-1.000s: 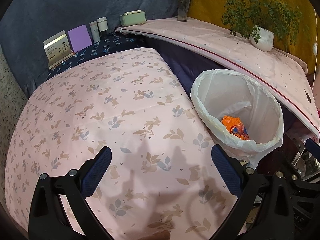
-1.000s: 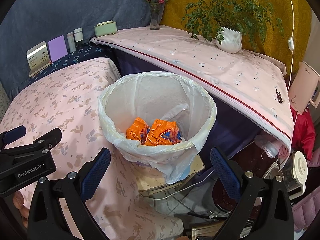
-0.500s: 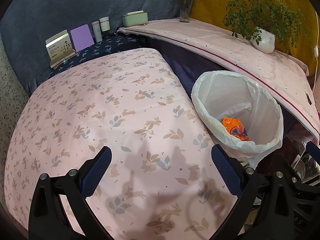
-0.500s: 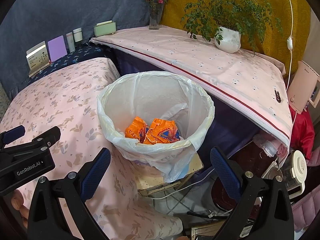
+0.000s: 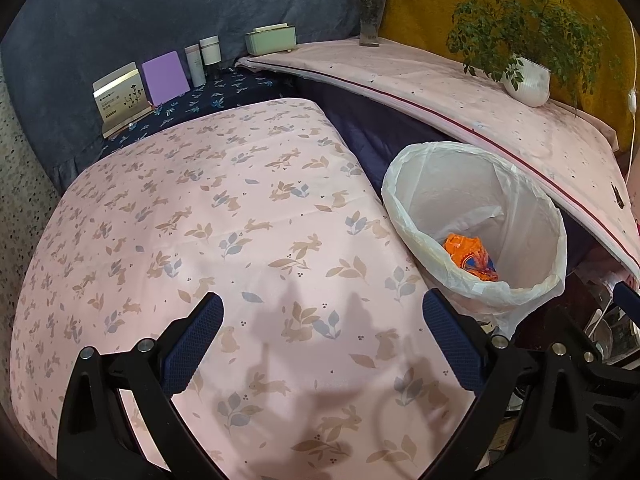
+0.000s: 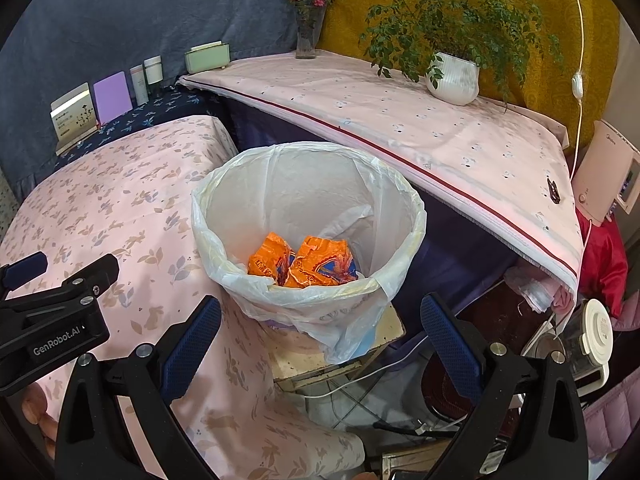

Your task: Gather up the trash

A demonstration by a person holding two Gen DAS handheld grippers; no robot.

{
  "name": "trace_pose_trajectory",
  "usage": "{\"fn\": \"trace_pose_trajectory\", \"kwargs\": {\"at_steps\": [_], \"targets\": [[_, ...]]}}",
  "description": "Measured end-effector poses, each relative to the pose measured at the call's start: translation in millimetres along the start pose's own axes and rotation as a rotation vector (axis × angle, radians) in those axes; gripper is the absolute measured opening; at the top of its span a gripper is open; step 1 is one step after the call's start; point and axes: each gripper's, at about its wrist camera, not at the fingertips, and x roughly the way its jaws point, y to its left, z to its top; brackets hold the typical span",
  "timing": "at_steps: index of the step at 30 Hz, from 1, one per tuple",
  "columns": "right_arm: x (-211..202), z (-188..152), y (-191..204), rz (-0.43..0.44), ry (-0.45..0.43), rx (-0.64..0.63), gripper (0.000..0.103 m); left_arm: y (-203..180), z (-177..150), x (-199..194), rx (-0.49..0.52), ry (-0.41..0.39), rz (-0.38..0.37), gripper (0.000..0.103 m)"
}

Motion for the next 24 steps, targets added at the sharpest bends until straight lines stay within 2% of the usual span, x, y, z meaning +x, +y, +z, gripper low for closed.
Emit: {"fn": "trace_pose_trajectory", "kwargs": {"at_steps": [24], "targets": [[1.7, 2.1, -1.9, -0.004, 0.004, 0.002, 0.096, -1.3, -0.7, -0.3, 0.003, 0.0, -0.003, 0.095]]}}
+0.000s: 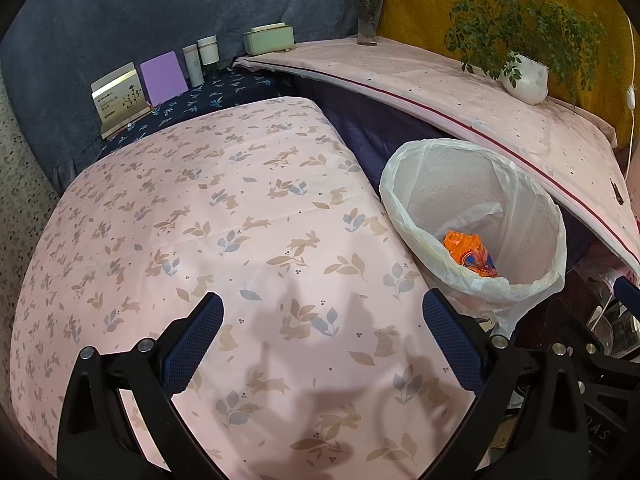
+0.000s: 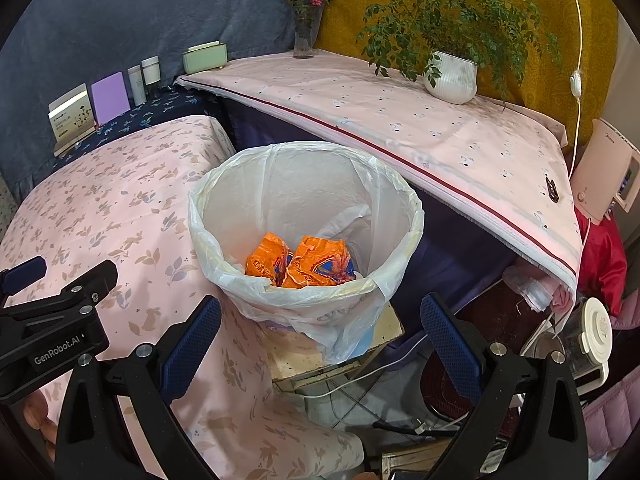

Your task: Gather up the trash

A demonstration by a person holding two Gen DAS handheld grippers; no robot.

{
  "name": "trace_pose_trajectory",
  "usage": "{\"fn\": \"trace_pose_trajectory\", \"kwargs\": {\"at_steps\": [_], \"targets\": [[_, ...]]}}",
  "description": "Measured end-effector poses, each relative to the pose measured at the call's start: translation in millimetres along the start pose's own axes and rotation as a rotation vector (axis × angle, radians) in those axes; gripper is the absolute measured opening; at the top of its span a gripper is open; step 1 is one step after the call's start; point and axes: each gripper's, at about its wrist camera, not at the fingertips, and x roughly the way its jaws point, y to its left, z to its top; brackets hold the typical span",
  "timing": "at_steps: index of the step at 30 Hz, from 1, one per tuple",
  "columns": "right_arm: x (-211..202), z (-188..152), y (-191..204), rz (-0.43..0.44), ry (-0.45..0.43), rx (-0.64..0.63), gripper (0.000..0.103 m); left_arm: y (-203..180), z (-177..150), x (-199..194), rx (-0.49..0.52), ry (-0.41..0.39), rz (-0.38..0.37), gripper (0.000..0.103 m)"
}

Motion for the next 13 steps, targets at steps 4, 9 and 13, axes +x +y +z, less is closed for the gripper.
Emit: {"fn": "trace_pose_trajectory", "kwargs": {"at_steps": [4, 9, 13], "targets": [[0.0, -0.1, 0.0, -0.001, -0.001, 0.0, 0.096, -2.5, -1.0, -0.3, 0.008, -0.001, -0.003, 0.095], [0.3, 0.0, -0.8, -0.002, -0.001, 0.003, 0.096, -2.9, -0.9, -0.3, 0.011, -0.005, -0.016, 0.095], [0.4, 0.8, -2.1, -0.005, -0.001, 0.009, 0.096, -4.5, 0.5, -1.9, 0.028, -0.017, -0.032, 0.095]]}}
